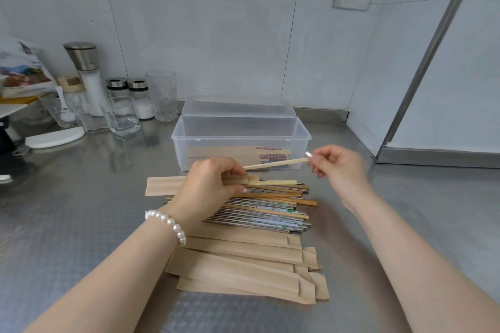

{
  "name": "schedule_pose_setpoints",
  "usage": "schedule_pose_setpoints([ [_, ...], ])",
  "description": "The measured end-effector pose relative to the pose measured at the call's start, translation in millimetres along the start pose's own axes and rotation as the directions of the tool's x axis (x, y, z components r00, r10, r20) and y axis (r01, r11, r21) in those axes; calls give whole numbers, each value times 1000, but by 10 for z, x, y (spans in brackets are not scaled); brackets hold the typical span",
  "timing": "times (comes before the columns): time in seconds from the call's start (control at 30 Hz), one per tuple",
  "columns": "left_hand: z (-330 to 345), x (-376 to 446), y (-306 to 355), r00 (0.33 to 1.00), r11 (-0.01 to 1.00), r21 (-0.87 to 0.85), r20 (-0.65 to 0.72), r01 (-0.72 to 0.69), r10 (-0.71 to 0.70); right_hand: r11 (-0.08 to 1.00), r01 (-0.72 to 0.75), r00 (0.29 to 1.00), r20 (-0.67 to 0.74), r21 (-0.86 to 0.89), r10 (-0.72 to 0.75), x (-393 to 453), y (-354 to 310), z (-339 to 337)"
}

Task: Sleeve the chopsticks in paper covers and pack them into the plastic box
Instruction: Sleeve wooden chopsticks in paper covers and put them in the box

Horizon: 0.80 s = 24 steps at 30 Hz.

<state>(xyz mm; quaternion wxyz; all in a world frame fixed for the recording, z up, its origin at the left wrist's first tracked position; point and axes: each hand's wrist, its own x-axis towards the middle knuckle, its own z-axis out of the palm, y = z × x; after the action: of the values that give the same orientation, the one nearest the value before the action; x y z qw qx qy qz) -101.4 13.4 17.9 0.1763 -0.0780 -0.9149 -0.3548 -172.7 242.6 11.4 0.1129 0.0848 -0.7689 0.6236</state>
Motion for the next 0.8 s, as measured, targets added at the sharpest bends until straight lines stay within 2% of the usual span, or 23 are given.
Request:
schedule_pose_setpoints([
  [0.07, 8, -4, 2, 1000, 1000, 3, 12, -9, 9, 958, -32, 994, -89, 284, 60, -6, -45, -76],
  [0.13, 9, -3, -2, 1000, 1000, 4, 16, -9, 9, 864, -71, 980, -126, 498, 153, 9, -60, -154],
  [0.27, -3, 0, -15, 1000, 1000, -7, 7, 1, -1, 701, -127, 952, -112, 702, 285, 59, -51, -262],
  [0.43, -14, 22, -42, 1000, 1000, -7, -24, 13, -14, 660, -94, 944, -143, 745, 296, 77, -50, -329],
  [0.53, -11, 22, -45, 1000, 1000, -7, -24, 11, -11, 665, -101, 960, -102, 740, 260, 80, -57, -336],
  [0.8, -24, 29, -53, 999, 999, -23, -44, 29, -30, 800, -137, 990, 54, 584, 131, 80, -62, -340],
])
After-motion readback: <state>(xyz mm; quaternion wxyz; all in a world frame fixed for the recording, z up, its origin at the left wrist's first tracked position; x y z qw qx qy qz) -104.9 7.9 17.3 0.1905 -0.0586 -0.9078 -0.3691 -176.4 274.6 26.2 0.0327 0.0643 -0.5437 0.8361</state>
